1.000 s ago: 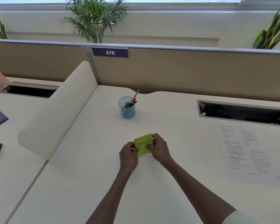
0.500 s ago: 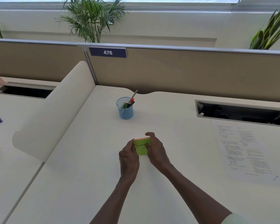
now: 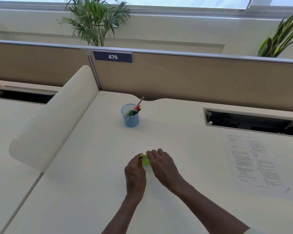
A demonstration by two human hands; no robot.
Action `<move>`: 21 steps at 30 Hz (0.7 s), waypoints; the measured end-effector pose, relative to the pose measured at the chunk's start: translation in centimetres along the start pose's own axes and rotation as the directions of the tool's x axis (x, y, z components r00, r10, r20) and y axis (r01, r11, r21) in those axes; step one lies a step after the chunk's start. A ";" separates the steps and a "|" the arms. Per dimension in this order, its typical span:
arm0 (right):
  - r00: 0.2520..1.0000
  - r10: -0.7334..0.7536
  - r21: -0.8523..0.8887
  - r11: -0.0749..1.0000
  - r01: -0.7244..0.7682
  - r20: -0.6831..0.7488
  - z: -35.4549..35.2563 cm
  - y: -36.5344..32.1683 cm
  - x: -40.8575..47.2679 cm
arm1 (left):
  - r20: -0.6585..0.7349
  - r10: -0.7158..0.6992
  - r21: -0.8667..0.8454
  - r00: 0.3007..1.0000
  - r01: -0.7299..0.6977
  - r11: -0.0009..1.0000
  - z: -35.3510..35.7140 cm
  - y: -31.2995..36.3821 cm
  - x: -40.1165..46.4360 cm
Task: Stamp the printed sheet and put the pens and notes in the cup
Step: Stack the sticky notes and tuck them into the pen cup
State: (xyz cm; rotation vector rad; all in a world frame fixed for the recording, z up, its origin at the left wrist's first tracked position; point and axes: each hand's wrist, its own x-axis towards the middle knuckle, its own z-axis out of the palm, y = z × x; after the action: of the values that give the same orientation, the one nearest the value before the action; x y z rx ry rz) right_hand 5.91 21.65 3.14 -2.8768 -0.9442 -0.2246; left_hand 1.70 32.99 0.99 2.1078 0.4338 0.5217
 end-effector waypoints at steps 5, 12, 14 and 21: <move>0.989 -0.017 0.001 1.000 0.017 0.144 -1.9 0.1 2.5 | 0.048 0.080 0.009 0.996 -0.081 0.997 -0.1 -0.5 1.8; 0.929 0.242 0.234 0.921 -0.310 0.279 -5.4 2.9 9.3 | 0.073 0.160 -0.020 0.984 -0.159 0.987 -0.1 -0.6 7.6; 0.912 0.322 0.271 0.882 -0.387 0.253 -5.9 4.2 11.1 | 0.036 0.140 0.020 0.990 -0.141 0.990 -0.3 -0.7 10.1; 0.813 0.555 0.504 0.658 -0.560 0.178 -6.9 7.8 17.4 | 0.097 0.074 0.164 0.993 -0.089 0.982 -0.1 -1.7 17.8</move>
State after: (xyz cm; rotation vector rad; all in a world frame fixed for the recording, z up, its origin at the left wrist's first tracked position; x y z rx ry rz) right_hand 23.67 24.52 12.56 -2.4609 -0.0363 0.1025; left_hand 16.56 42.65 3.23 2.3101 0.3509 0.4468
